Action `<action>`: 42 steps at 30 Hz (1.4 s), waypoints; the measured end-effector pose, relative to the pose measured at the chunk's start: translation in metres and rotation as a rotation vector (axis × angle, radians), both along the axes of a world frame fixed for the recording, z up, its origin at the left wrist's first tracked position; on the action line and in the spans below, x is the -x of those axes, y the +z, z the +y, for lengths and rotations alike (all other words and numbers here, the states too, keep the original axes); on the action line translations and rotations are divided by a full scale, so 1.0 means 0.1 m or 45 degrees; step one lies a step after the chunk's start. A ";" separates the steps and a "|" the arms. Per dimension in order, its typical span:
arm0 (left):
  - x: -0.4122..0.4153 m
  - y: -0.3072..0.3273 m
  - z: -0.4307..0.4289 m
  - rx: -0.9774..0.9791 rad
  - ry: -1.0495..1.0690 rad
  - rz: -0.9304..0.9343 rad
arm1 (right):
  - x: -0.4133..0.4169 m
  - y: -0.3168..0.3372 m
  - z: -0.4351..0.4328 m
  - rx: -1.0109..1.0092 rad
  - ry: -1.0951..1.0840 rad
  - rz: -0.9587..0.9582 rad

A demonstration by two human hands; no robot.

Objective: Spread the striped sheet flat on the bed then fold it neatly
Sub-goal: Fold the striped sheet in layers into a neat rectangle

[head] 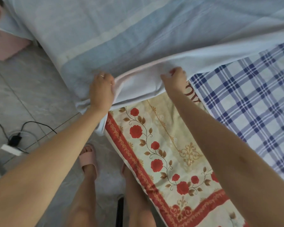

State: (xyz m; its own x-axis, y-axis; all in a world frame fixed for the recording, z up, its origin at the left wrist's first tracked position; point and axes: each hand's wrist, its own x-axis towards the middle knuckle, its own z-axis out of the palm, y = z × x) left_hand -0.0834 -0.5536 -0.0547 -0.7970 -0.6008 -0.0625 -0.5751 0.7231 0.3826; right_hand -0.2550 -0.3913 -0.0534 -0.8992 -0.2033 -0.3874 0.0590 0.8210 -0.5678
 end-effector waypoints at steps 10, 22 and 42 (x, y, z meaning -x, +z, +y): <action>-0.34 -0.17 0.30 0.220 -0.110 -0.385 | -0.40 -0.22 -0.12 -0.651 0.479 0.156; -0.73 0.09 0.41 0.054 -0.075 -0.029 | -0.78 0.00 0.65 0.258 0.060 -0.164; -1.39 -0.09 1.37 -1.329 0.935 -0.168 | -1.54 -0.02 1.11 0.489 -1.376 -0.719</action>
State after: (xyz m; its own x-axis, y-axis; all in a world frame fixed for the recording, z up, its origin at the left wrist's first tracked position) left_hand 0.0556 -0.4171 -0.0633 -0.2529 -0.5134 -0.8201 -0.7859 -0.3853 0.4835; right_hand -0.1012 -0.2802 -0.0554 -0.4069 0.3417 -0.8472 0.9005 -0.0056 -0.4348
